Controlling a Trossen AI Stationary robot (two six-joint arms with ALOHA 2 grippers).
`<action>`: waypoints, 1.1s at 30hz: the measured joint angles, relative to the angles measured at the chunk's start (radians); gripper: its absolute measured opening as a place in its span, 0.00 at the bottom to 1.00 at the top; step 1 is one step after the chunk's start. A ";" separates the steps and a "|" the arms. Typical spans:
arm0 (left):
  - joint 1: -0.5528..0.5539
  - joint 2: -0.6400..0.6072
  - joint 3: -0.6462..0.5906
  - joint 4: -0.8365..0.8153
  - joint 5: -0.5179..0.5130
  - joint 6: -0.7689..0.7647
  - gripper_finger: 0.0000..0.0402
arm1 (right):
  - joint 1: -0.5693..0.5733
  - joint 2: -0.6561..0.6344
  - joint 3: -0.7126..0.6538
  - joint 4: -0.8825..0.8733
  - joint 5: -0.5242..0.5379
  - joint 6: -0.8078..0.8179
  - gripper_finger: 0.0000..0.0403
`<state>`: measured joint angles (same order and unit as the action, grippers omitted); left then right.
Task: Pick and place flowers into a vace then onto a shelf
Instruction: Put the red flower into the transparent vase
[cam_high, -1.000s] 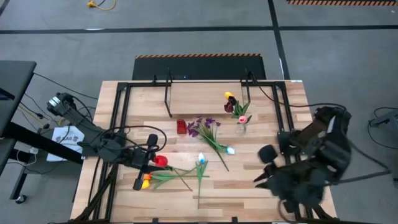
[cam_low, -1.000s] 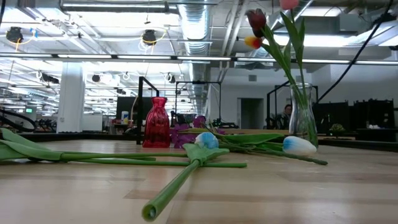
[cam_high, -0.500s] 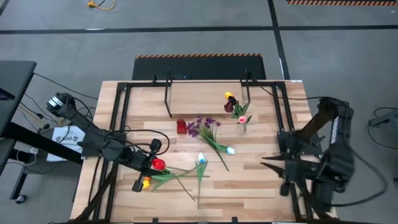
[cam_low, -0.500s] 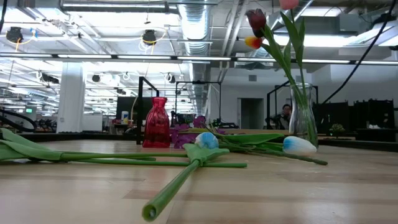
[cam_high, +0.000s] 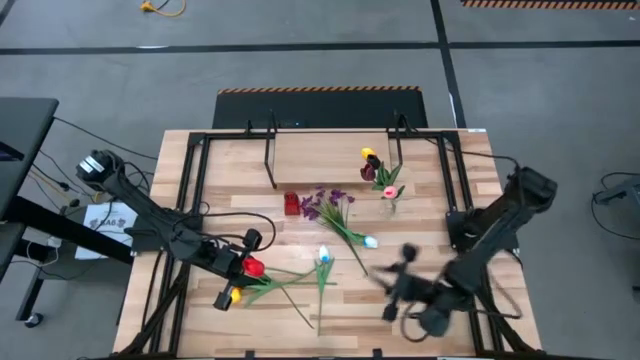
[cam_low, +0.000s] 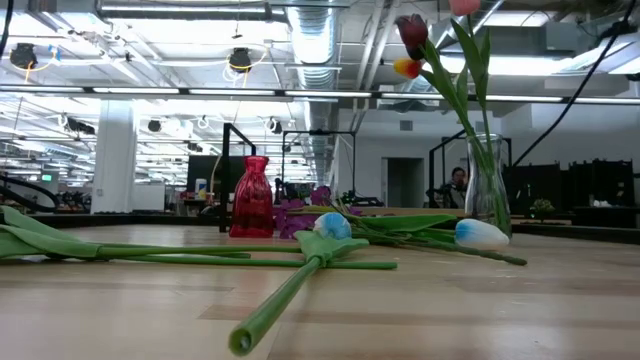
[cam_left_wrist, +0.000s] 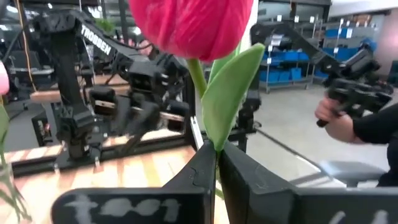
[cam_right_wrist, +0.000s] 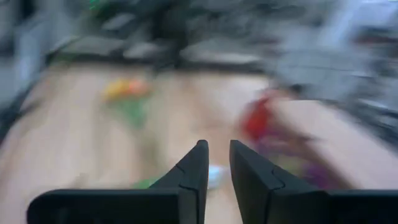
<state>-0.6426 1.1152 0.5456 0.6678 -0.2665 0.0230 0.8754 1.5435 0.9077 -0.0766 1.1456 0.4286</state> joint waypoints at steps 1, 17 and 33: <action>0.000 0.006 -0.005 0.002 0.000 -0.006 0.00 | -0.029 0.031 0.000 0.094 -0.124 -0.107 0.14; -0.025 0.051 -0.011 0.002 -0.004 -0.016 0.00 | -0.378 -0.008 -0.174 0.790 -1.282 -0.721 0.01; 0.010 0.201 0.019 0.040 -0.056 -0.033 0.00 | -0.395 0.254 -0.053 1.167 -1.090 -0.530 0.05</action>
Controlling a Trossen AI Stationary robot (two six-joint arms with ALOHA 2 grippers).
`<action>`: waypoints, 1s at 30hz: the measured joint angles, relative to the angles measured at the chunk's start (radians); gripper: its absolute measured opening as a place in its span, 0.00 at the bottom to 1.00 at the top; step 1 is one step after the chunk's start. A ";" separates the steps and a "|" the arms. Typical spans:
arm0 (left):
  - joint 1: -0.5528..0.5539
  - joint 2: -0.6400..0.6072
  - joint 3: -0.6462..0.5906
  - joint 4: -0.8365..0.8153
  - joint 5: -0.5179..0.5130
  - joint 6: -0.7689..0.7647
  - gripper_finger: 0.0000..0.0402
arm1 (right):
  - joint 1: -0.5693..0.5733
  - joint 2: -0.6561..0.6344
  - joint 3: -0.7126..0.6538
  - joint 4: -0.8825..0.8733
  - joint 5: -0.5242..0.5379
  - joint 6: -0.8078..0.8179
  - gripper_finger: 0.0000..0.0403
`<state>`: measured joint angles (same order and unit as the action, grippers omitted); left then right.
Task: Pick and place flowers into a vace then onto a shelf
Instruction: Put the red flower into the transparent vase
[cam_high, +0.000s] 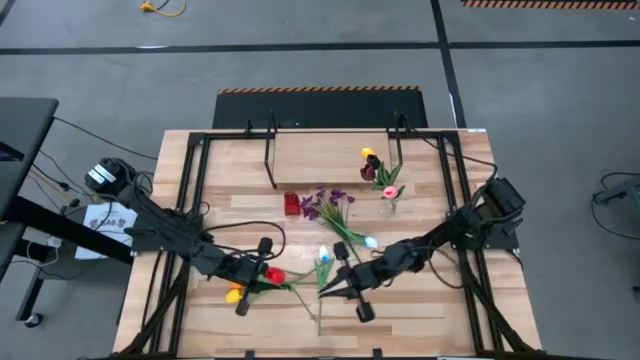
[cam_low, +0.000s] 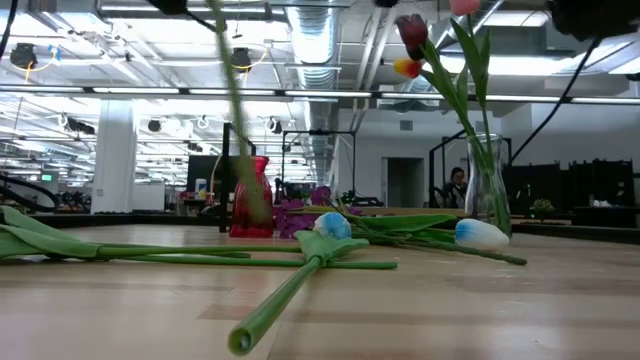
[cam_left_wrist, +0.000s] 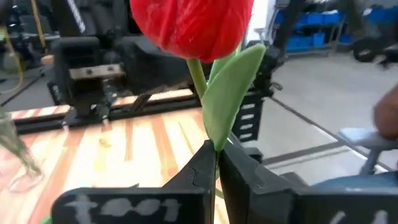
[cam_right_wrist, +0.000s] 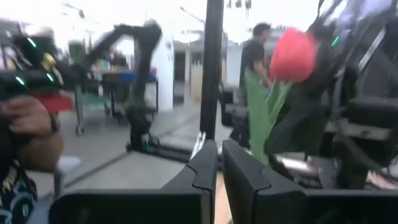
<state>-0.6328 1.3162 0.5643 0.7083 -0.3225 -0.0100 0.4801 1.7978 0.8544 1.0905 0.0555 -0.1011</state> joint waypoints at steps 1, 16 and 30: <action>0.005 0.012 0.011 0.004 0.000 0.000 0.00 | -0.005 0.011 0.029 -0.043 0.002 0.000 0.05; 0.014 0.028 0.044 -0.070 -0.005 -0.009 0.00 | -0.011 0.041 0.181 -0.403 0.106 0.023 0.13; 0.014 0.028 0.044 -0.067 -0.044 -0.009 0.00 | -0.040 0.041 0.181 -0.463 0.107 0.079 0.14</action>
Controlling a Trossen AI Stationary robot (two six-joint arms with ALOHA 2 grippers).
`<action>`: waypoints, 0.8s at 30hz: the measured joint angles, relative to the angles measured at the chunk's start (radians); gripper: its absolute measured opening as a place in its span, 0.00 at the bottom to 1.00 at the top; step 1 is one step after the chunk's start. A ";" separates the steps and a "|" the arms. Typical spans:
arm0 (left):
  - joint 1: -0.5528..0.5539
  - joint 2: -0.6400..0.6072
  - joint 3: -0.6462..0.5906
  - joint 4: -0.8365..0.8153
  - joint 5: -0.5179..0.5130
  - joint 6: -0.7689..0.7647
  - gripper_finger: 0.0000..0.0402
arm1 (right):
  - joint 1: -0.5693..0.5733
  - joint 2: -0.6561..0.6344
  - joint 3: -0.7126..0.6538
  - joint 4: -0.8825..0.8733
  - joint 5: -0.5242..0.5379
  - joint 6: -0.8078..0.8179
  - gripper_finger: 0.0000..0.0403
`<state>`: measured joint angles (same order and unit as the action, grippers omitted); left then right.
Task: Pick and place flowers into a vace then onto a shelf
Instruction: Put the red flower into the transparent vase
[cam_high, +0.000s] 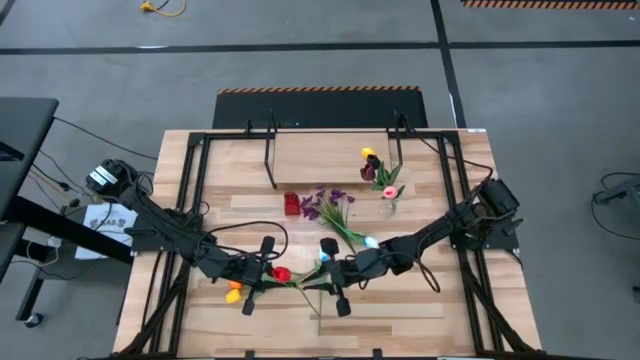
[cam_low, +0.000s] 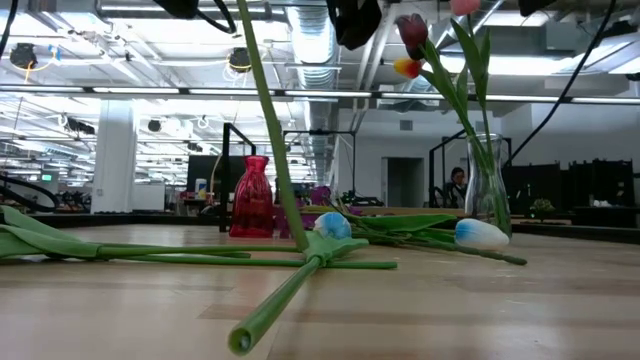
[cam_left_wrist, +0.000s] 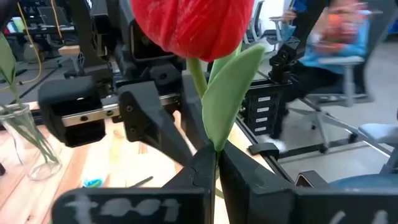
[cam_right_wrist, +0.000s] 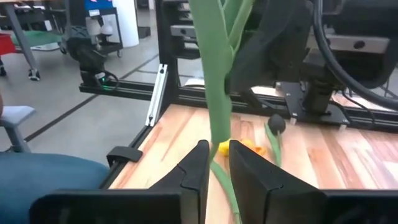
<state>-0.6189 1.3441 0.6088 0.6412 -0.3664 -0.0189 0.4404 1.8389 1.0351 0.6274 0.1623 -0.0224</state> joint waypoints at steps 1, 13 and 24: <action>0.000 0.000 0.000 0.000 0.000 0.000 0.00 | 0.000 0.000 0.000 -0.005 0.000 0.004 0.15; 0.000 0.000 0.000 0.000 0.000 0.000 0.00 | 0.000 0.000 0.000 -0.007 -0.003 0.023 0.41; 0.000 0.000 0.000 0.011 -0.077 0.000 0.00 | -0.011 0.000 0.000 0.006 -0.003 0.024 0.48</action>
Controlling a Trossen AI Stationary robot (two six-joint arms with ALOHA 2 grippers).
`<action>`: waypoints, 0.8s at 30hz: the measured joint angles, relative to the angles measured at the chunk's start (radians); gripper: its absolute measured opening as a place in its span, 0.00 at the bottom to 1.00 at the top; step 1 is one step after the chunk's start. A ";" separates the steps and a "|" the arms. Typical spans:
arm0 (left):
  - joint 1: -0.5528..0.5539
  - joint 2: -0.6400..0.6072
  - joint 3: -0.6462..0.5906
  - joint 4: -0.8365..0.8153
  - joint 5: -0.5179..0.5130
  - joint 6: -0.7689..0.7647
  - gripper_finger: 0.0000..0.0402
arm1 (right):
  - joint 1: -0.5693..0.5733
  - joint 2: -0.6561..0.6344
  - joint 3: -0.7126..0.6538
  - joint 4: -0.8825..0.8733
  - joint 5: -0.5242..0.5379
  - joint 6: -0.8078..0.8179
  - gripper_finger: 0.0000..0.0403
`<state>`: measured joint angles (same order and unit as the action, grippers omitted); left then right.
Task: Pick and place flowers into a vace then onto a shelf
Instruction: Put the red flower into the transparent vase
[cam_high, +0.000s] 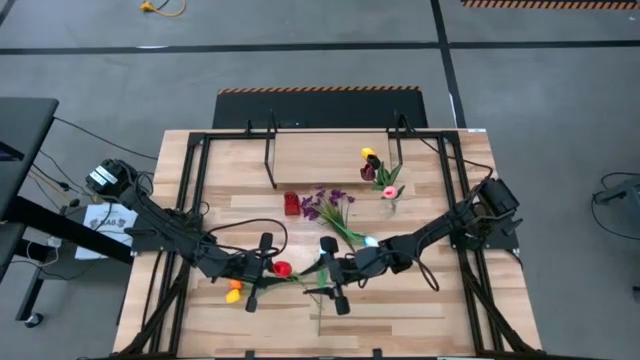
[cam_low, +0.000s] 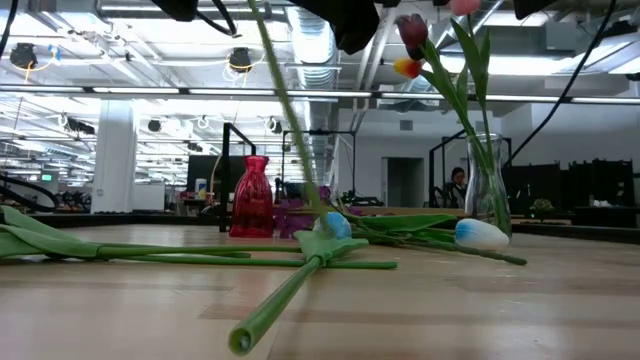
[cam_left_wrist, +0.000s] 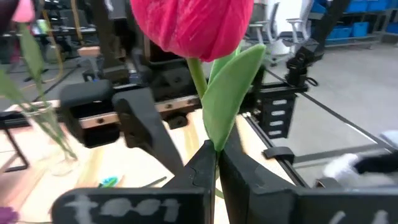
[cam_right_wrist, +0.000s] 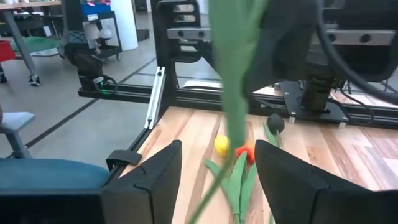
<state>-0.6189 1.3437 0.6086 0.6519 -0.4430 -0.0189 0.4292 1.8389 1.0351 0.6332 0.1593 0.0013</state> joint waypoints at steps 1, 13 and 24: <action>0.000 0.000 0.000 0.006 -0.012 0.000 0.00 | 0.000 0.000 0.000 0.000 0.000 0.000 0.48; 0.040 0.098 0.000 0.219 0.004 0.057 0.00 | -0.006 0.000 0.000 0.000 0.007 0.000 0.42; 0.050 0.098 0.000 0.180 0.104 0.050 0.00 | -0.006 0.000 0.000 -0.001 0.007 0.000 0.38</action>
<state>-0.5688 1.4422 0.6090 0.8321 -0.3390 0.0315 0.4229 1.8385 1.0351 0.6323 0.1661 0.0012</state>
